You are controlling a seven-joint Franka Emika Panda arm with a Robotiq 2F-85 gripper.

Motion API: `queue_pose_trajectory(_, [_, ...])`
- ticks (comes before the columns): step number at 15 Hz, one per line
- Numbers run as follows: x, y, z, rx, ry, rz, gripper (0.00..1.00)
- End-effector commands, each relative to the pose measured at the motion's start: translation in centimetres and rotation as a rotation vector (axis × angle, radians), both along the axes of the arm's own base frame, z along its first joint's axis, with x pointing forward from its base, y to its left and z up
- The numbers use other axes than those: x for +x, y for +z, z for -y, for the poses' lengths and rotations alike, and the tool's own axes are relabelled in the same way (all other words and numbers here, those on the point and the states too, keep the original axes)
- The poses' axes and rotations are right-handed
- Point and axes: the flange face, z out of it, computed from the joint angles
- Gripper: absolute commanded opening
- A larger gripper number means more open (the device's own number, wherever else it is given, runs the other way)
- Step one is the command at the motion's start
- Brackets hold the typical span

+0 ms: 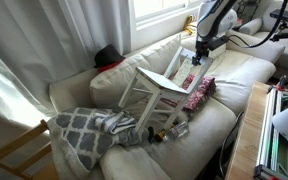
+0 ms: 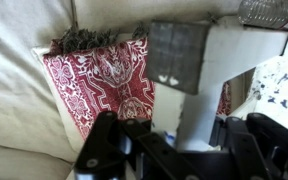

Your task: Lift the chair laying on the sofa seats to make it stand on its four legs on the sofa

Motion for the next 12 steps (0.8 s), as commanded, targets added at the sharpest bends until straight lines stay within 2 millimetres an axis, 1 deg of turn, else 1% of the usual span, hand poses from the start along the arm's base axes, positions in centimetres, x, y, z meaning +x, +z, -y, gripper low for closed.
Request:
queue_pose_trajectory(1, [0.6, 3.2, -0.6, -0.068, -0.049, 0.071, 0.0])
queue_pose_trajectory(3, [0.7, 3.3, -1.1, -0.133, -0.027, 0.074, 0.0])
queue_pose_trajectory(9, [1.8, 5.0, -4.1, -0.318, 0.097, 0.112, 0.0])
queue_pose_trajectory(12, [1.8, 4.1, -5.6, -0.373, 0.136, 0.084, 0.0])
